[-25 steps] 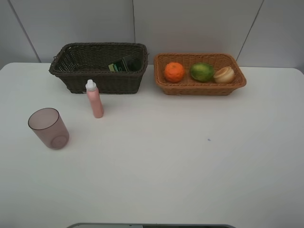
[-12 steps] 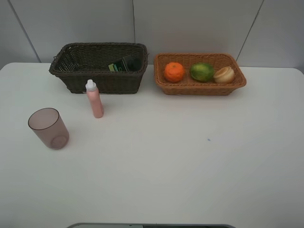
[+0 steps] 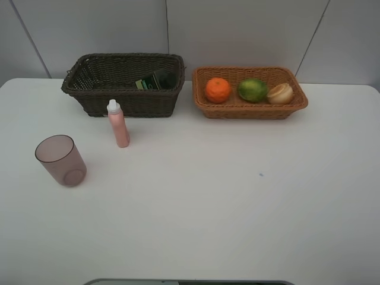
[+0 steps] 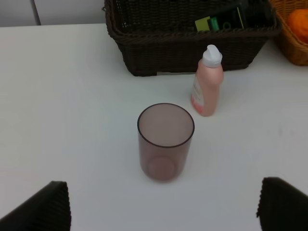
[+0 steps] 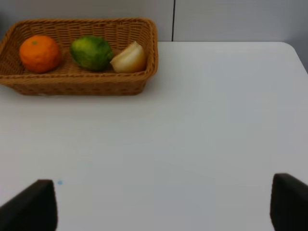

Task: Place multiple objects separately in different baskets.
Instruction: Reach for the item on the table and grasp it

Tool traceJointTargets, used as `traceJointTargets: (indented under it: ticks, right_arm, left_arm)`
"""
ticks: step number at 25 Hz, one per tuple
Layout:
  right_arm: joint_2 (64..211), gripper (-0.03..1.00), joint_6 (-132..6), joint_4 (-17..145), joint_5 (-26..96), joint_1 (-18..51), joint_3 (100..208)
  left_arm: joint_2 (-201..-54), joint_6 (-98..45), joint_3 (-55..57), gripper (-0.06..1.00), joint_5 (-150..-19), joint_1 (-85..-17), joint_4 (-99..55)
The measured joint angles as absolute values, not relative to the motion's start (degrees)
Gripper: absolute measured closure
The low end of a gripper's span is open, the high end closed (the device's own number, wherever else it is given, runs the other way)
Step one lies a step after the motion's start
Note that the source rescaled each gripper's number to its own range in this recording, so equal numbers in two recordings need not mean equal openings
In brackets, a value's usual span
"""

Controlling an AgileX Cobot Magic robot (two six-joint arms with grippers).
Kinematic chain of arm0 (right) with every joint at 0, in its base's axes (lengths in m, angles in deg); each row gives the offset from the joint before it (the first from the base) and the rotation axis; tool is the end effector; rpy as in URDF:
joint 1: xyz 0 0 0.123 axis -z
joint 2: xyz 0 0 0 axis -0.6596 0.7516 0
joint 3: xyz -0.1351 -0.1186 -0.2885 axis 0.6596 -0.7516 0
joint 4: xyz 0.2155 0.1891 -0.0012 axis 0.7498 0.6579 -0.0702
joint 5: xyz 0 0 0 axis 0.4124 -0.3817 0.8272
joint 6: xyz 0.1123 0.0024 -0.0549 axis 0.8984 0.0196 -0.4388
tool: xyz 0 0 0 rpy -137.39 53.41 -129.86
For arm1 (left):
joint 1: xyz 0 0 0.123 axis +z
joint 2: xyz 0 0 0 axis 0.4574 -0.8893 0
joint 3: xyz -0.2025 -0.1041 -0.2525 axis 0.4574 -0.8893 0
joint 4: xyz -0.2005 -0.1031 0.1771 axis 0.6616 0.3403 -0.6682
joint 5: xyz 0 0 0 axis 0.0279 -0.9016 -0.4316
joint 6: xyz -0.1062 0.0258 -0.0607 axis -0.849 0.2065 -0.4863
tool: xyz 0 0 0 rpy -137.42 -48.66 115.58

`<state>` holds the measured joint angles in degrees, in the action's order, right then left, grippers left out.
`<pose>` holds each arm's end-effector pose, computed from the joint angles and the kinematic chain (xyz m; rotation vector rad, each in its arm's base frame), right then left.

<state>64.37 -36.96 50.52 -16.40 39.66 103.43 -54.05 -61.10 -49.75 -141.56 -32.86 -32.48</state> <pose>-0.0017 -0.0105 0.2865 0.0364 2.0128 -0.0590 -0.0015 -0.0055 0.2793 0.0904 2.0392 -0.1318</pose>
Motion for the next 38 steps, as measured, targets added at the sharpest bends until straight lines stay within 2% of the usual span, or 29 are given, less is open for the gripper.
traceJointTargets:
  ticks: [38]
  right_arm:
    - [64.37, 0.1, -37.0, 50.63, -16.4, 39.66, 103.43]
  left_arm:
    - [-54.05, -61.1, -49.75, -0.06, -141.56, -32.86, -32.53]
